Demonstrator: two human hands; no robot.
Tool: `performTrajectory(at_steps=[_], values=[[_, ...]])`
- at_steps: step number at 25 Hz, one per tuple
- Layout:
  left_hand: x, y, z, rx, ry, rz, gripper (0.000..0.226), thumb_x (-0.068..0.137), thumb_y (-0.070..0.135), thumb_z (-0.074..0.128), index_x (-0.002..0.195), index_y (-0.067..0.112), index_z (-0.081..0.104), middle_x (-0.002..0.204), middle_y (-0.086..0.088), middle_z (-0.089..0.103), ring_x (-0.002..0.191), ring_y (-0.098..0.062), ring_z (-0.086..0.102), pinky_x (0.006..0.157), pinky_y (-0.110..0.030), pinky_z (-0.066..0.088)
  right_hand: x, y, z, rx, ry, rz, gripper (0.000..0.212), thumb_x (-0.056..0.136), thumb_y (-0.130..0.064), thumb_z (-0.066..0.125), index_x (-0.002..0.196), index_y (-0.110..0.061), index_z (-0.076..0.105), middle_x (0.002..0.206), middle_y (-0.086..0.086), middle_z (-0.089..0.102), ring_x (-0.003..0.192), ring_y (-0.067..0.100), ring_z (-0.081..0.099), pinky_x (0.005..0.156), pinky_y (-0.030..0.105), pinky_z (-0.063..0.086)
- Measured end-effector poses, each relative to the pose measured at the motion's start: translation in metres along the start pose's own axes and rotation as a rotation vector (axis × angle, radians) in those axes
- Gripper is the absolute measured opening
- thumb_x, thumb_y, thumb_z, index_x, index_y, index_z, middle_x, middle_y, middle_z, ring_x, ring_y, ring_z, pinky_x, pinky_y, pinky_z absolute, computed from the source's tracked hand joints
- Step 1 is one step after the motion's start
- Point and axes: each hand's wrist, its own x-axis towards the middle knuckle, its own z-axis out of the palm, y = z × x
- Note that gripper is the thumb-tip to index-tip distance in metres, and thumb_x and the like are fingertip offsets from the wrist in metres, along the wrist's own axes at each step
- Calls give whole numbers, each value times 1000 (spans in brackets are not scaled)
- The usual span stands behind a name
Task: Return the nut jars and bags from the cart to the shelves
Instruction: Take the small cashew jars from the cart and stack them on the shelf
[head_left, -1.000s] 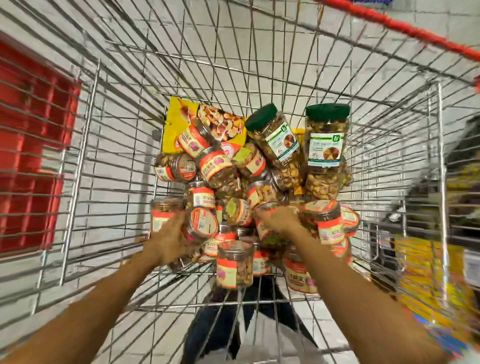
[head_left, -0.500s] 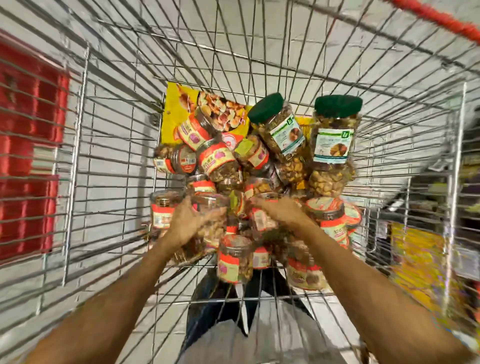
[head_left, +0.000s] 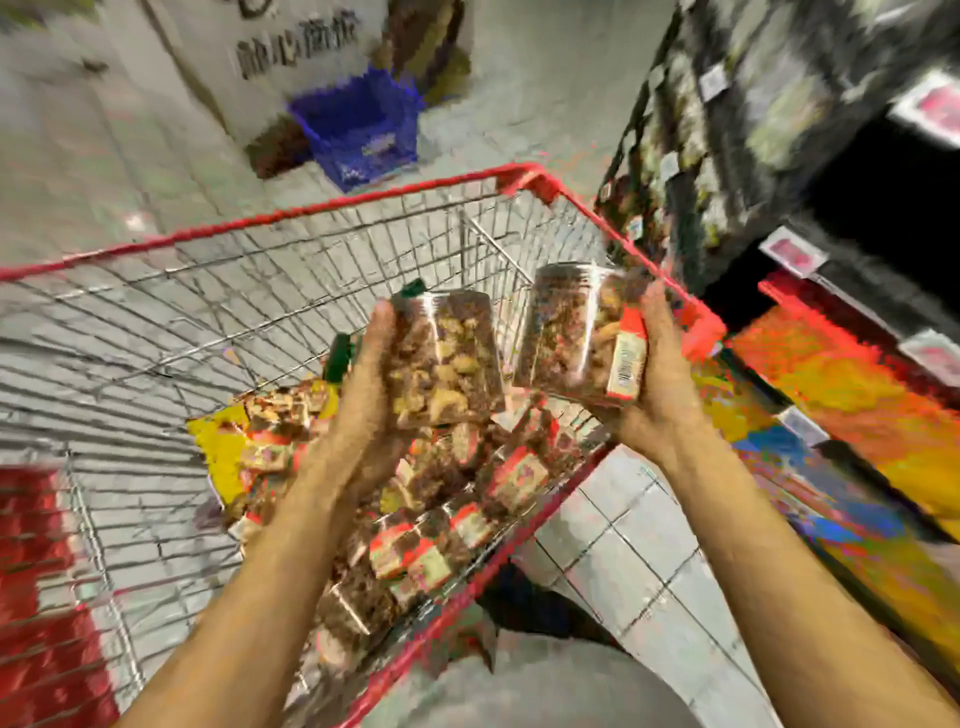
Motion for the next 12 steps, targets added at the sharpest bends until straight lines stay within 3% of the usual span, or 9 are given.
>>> performTrajectory(at_steps=[2,6,9,12], values=[[1,-8,54,56,-142,-18,63,75,65,38,81,17,78,76,-3,74,67,-16,70,62,-30,59,-43,-23,-30,55,41,-153,55,81,-57,41,69,-13,70,57,-4,67,49,7,63,51,21,55],[15,-33,147,54,-411,-84,67,92,59,26,82,18,78,81,-1,75,75,-15,72,64,-32,59,-108,-56,-91,70,238,-349,57,83,-59,32,79,-15,67,60,-2,68,51,10,64,50,22,55],[32,-61,212,102,-559,-147,65,91,59,29,92,13,75,85,-4,74,78,-17,71,71,-35,59,-141,-77,-137,49,407,-439,59,68,-65,39,86,-14,63,65,2,66,54,12,64,56,24,56],[60,-94,278,191,-635,-162,63,92,57,27,97,12,71,82,-3,74,76,-17,71,72,-36,59,-151,-107,-189,23,573,-526,53,62,-64,45,80,-17,61,57,-5,66,48,8,62,49,20,52]])
